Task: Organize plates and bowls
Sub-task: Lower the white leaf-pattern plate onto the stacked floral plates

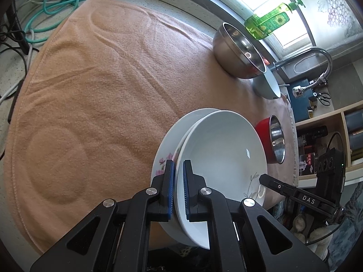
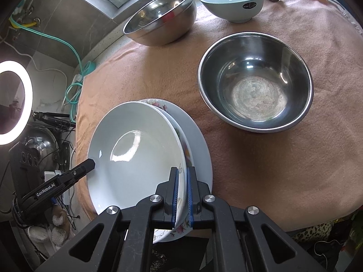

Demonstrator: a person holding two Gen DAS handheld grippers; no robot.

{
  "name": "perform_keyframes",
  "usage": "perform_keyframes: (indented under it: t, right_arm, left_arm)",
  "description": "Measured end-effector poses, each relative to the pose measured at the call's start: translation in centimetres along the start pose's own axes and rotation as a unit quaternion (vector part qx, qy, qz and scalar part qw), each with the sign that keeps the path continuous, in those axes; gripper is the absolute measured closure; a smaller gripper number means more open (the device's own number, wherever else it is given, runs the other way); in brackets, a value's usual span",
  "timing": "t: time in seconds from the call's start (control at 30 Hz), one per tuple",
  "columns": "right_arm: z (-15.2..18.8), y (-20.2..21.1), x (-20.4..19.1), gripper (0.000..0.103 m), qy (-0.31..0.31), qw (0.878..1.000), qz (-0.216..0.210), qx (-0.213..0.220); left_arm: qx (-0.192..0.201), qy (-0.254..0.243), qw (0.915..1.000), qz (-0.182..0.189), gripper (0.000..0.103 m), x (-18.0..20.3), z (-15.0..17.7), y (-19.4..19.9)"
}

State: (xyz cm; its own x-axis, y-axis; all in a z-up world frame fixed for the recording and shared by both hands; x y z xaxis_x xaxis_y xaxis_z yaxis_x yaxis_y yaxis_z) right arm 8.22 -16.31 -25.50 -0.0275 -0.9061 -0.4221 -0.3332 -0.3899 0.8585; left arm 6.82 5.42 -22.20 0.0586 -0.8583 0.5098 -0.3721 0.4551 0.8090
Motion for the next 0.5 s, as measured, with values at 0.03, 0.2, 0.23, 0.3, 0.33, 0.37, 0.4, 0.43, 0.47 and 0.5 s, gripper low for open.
perform_keyframes:
  t: [0.03,0.2,0.23,0.3,0.33,0.37,0.4,0.43,0.47,0.5]
  right_arm:
    - [0.02,-0.05,-0.03,0.096,-0.001,1.0,0.0,0.0]
    - [0.02,-0.14,-0.11,0.095,0.002,1.0,0.002,-0.001]
    - [0.06,-0.12,-0.14,0.095,0.002,1.0,0.003,-0.001]
    - [0.12,-0.13,-0.15,0.095,0.003,1.0,0.003,-0.002]
    - [0.12,-0.16,-0.16,0.094,0.003,1.0,0.002,-0.003]
    - [0.13,-0.15,-0.17,0.094,0.003,1.0,0.002,-0.004]
    - [0.16,-0.16,-0.2,0.094,0.004,1.0,0.002,-0.003]
    - [0.17,-0.18,-0.26,0.094,0.005,1.0,0.004,-0.003]
    - [0.19,-0.18,-0.34,0.094,0.008,1.0,0.006,-0.003]
    - [0.16,-0.14,-0.39,0.093,0.011,1.0,0.01,-0.001]
  left_arm:
    - [0.0,0.0,1.0,0.0,0.097,-0.01,0.01,0.0]
    - [-0.002,-0.012,0.9999,-0.003,0.097,0.2,0.15,0.07]
    - [-0.003,-0.013,0.9999,-0.003,0.097,0.2,0.18,0.09]
    - [-0.003,-0.014,0.9999,-0.003,0.097,0.2,0.19,0.08]
    - [-0.003,-0.014,0.9999,-0.003,0.097,0.2,0.19,0.08]
    - [-0.003,-0.016,0.9999,-0.003,0.097,0.23,0.19,0.07]
    - [-0.003,-0.018,0.9998,-0.004,0.097,0.26,0.18,0.05]
    - [-0.002,-0.019,0.9998,-0.004,0.097,0.27,0.21,0.08]
    - [-0.002,-0.02,0.9998,-0.003,0.097,0.27,0.23,0.09]
    - [-0.002,-0.021,0.9998,-0.002,0.097,0.36,0.22,0.08]
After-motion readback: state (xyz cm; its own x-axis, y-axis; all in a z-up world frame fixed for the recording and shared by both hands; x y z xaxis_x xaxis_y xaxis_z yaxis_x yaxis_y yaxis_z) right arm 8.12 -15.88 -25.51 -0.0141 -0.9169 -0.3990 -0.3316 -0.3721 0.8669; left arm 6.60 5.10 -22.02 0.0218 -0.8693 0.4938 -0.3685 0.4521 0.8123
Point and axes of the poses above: each gripper's, at about its wrist camera, not at the fingertips, and y roughly against the way its jaws point, x to its right, z to its underside, the point moved 5 cm from there along -y, roughly the way its jaws point, and after that the axes turned 5 degrees about x, right-handed, at the moved point
